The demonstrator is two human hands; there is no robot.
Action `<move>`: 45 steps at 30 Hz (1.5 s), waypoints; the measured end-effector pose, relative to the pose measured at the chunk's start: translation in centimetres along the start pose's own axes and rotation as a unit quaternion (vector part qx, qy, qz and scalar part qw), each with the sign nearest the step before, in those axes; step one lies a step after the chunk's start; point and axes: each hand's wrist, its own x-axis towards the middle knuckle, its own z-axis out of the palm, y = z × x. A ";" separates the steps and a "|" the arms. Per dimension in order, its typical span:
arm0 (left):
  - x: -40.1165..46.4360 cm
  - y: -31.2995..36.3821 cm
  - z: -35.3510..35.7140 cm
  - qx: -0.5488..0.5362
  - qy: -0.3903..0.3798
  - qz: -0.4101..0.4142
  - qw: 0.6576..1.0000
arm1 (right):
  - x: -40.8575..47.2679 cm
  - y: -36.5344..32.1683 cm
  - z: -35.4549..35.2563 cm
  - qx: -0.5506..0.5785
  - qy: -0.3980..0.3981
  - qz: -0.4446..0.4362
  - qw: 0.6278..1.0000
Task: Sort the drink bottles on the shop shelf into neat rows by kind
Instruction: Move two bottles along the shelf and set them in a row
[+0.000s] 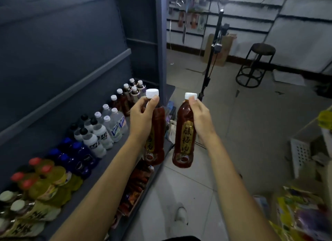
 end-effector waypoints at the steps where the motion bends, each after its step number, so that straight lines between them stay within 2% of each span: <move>1: 1.1 -0.7 0.8 0.007 -0.003 -0.002 1.000 | 1.9 0.2 -0.1 0.008 -0.008 0.007 1.000; 5: 5.4 -3.2 2.4 0.017 -0.005 -0.005 1.000 | 8.1 1.1 0.4 0.020 -0.043 -0.003 0.999; 10: 10.0 -7.0 1.1 0.050 0.022 -0.007 0.998 | 13.8 2.9 3.4 -0.002 -0.105 -0.027 0.994; 16: 16.8 -12.7 -1.0 0.059 0.132 -0.069 0.987 | 21.1 7.2 8.1 -0.030 -0.143 -0.019 0.989; 19: 20.9 -13.5 -2.0 0.037 0.164 -0.074 0.983 | 24.8 8.0 10.6 -0.031 -0.173 0.003 0.984; 25: 26.9 -16.0 -3.9 0.049 0.186 -0.081 0.978 | 30.6 10.4 13.7 -0.067 -0.178 0.037 0.981; 31: 29.9 -19.6 -5.4 0.089 0.265 -0.116 0.953 | 35.3 13.8 17.1 -0.108 -0.240 0.009 0.965; 34: 30.9 -20.7 -5.9 0.118 0.303 -0.144 0.935 | 37.5 15.1 19.5 -0.146 -0.302 0.000 0.942; 38: 32.2 -21.7 -6.3 0.261 0.341 -0.148 0.891 | 40.4 16.8 21.4 -0.209 -0.371 -0.022 0.904; 42: 33.1 -22.6 -7.1 0.307 0.360 -0.215 0.854 | 42.4 17.1 23.3 -0.293 -0.452 -0.116 0.835; 45: 32.9 -23.3 -7.6 0.327 0.363 -0.254 0.835 | 43.3 16.7 24.8 -0.323 -0.514 -0.151 0.780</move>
